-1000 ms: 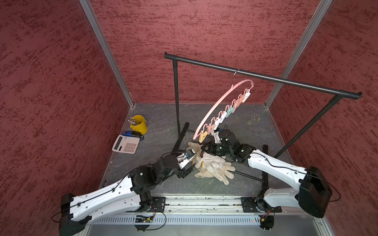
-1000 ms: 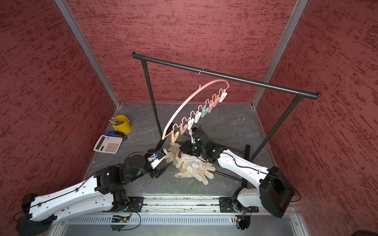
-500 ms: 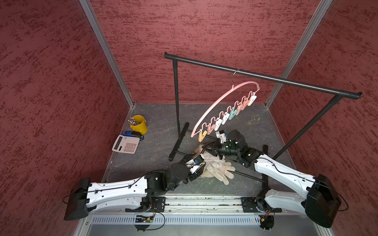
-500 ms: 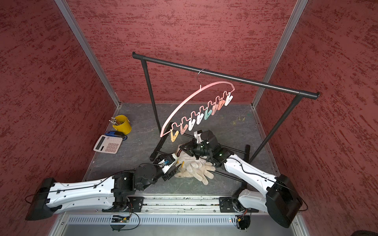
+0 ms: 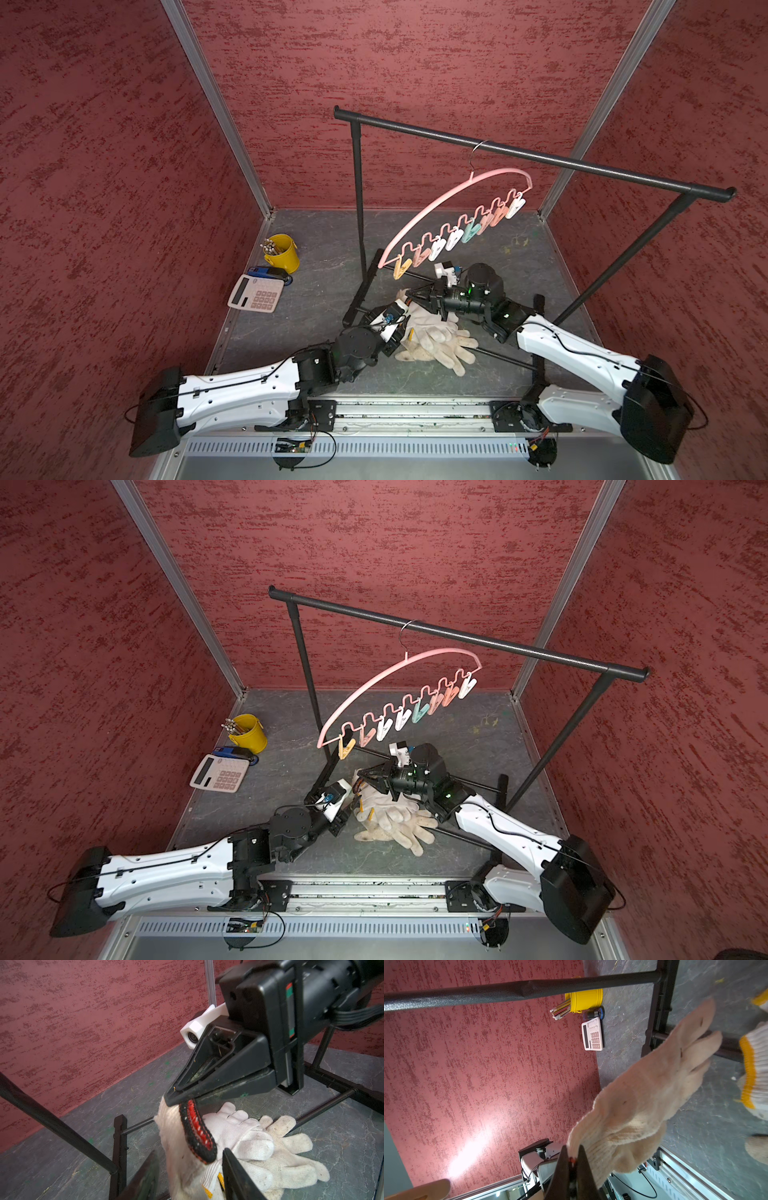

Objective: Clip the gloves onto a hanger to dry
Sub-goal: Pick up the glove from the center of the board.

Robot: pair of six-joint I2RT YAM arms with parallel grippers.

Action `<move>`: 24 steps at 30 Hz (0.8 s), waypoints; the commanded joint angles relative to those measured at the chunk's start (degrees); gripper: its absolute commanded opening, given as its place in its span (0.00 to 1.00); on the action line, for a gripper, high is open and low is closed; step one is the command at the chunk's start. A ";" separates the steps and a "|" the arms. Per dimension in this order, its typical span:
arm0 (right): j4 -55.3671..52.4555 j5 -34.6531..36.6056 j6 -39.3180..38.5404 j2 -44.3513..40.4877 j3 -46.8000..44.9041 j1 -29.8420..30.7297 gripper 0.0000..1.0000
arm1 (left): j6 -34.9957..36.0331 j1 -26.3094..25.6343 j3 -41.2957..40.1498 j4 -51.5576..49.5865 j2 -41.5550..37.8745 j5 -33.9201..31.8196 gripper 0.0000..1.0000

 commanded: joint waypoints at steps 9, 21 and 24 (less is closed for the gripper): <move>3.29 -1.89 1.63 -2.35 -1.45 0.07 0.02 | -0.41 0.49 0.75 2.54 1.58 -3.28 0.46; 3.50 -0.74 2.37 -2.18 -1.74 0.76 0.02 | -0.86 0.14 2.00 4.74 3.09 -3.97 0.44; 3.90 -0.67 2.40 -1.61 -1.63 0.90 0.02 | -0.13 -0.20 3.23 4.49 3.88 -3.29 0.35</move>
